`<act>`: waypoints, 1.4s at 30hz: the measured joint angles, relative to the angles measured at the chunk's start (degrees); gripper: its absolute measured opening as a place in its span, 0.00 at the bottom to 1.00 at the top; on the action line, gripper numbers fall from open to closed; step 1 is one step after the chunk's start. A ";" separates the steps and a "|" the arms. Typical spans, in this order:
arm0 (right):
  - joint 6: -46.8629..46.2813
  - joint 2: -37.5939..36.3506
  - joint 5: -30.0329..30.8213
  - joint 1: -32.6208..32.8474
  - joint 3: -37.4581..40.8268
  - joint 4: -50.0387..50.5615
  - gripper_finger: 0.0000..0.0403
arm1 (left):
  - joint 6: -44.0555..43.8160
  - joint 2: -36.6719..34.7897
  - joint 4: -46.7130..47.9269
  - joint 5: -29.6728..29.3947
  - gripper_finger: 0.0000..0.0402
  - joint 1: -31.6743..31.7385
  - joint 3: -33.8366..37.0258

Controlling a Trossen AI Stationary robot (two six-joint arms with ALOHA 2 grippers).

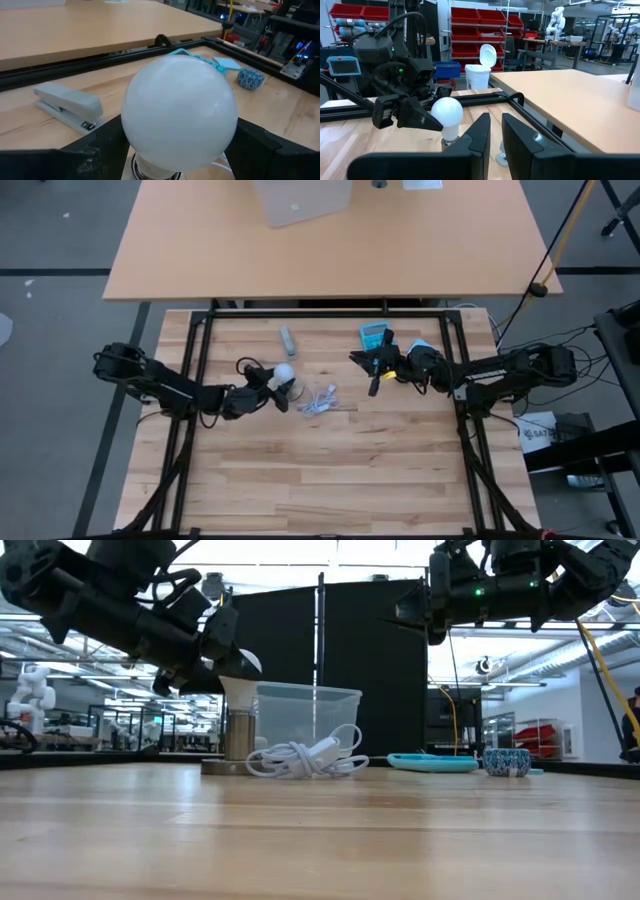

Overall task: Screw lightbulb
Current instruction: Insert the white lightbulb into the desk lamp

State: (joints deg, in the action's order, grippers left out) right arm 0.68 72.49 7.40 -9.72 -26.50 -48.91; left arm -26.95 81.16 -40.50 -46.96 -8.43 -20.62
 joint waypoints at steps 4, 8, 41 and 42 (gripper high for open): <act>0.08 0.00 0.00 0.00 0.00 -0.23 0.11 | 0.54 1.97 -1.84 0.37 0.68 0.05 0.00; 1.16 0.14 -0.57 0.19 0.00 -0.08 0.11 | 0.62 4.11 -4.43 0.92 0.68 0.59 -0.12; 1.02 30.50 -9.05 1.97 -21.54 0.25 0.30 | 4.56 5.71 -7.84 7.13 0.68 1.81 -0.04; 0.84 30.79 -9.00 1.97 -21.93 0.23 0.29 | 4.56 5.71 -7.82 7.13 0.68 1.80 -0.06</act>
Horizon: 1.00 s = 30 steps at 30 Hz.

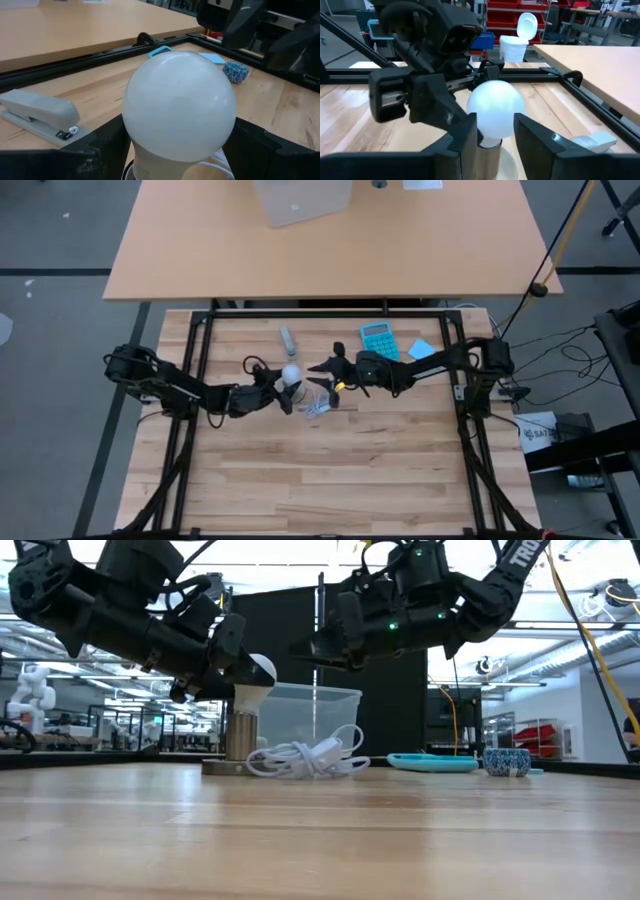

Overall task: Screw lightbulb
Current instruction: Insert the white lightbulb into the desk lamp

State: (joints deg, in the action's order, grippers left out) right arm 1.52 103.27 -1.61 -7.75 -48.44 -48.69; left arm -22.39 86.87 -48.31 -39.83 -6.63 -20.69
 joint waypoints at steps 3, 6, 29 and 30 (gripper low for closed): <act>-0.11 0.51 0.02 0.00 -0.34 0.00 0.24 | 0.22 0.00 0.06 -0.36 0.68 -0.36 0.00; 0.02 0.56 0.06 0.00 -0.36 -0.02 0.16 | 0.88 0.02 0.05 -0.96 0.68 -0.77 0.00; 0.26 0.56 0.09 0.00 -0.36 -0.68 0.00 | 1.14 0.07 1.64 -13.56 0.68 -8.31 0.11; 0.19 0.55 0.11 0.00 -0.36 -0.80 0.01 | 0.92 0.07 1.64 -14.42 0.68 -8.57 0.12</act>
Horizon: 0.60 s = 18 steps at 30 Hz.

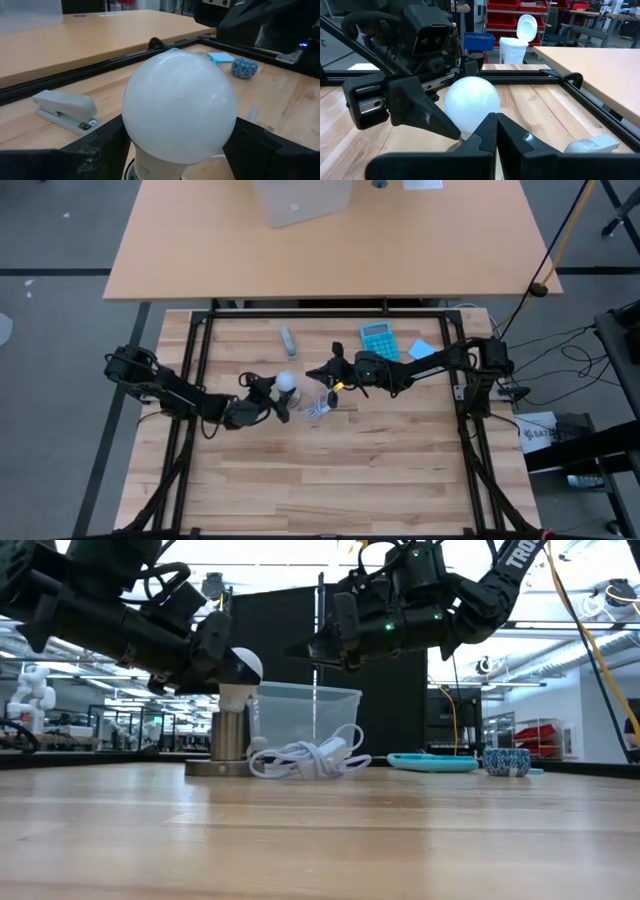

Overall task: Screw lightbulb
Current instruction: Insert the white lightbulb into the desk lamp

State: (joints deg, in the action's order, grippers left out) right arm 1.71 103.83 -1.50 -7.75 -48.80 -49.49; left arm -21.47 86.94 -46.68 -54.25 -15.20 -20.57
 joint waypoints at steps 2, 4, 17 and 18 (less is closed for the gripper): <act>-0.02 -0.02 0.00 0.00 0.00 -0.07 0.01 | -0.30 0.00 -0.04 -1.32 0.68 -0.41 -0.01; 0.00 -0.02 0.00 0.00 0.00 -0.05 0.01 | -0.69 0.00 -0.05 -2.33 0.68 -0.73 0.00; 0.01 -0.02 0.26 0.00 0.00 -0.93 0.01 | -5.35 6.18 -6.32 -7.65 0.68 -1.36 -0.16; 0.01 -0.02 0.26 0.00 0.00 -0.92 0.01 | -4.83 6.84 -7.59 -8.00 0.68 -1.48 -0.14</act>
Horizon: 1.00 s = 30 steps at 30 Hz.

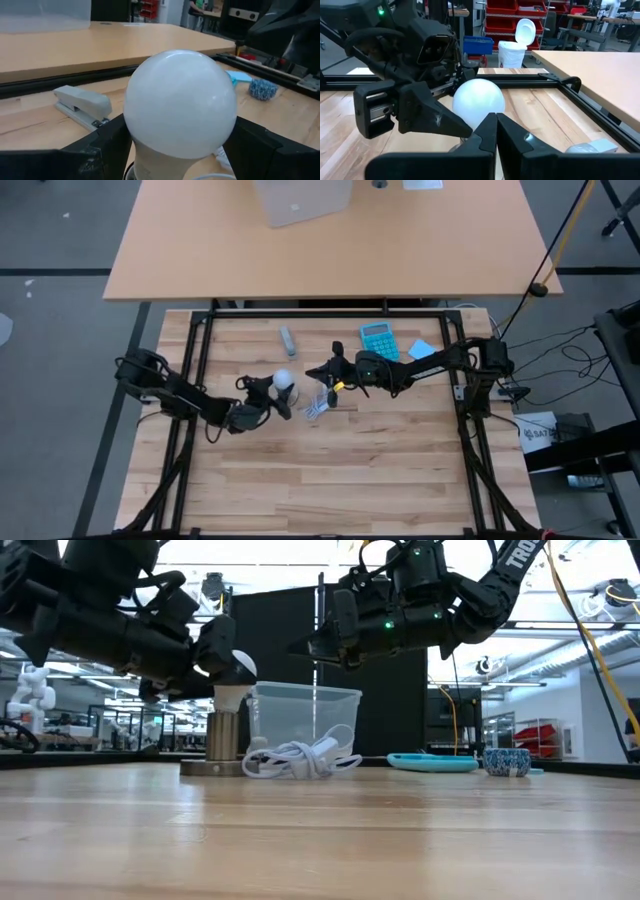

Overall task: Screw lightbulb
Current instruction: Insert the white lightbulb into the desk lamp

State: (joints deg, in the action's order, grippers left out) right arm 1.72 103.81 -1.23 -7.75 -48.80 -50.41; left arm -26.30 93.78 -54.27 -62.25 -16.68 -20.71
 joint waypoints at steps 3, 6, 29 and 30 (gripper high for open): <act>0.02 0.00 0.00 0.00 0.00 -0.02 0.01 | 0.01 1.52 -2.37 -0.46 0.68 0.00 0.00; 0.32 0.00 -0.01 -0.01 0.00 -0.05 0.01 | -0.70 2.85 -3.74 -1.54 0.68 -0.33 -0.02; 0.00 -0.02 -0.08 -0.02 0.04 -0.37 0.01 | -2.17 3.78 -3.53 -8.78 0.68 -3.85 0.13; 0.00 -0.02 -0.08 0.00 0.04 -0.37 0.01 | -2.17 3.78 -3.54 -8.74 0.68 -3.85 0.13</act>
State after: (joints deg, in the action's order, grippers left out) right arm 1.72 103.79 -1.31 -7.75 -48.75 -50.78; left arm -28.47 97.56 -57.80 -70.98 -20.53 -20.58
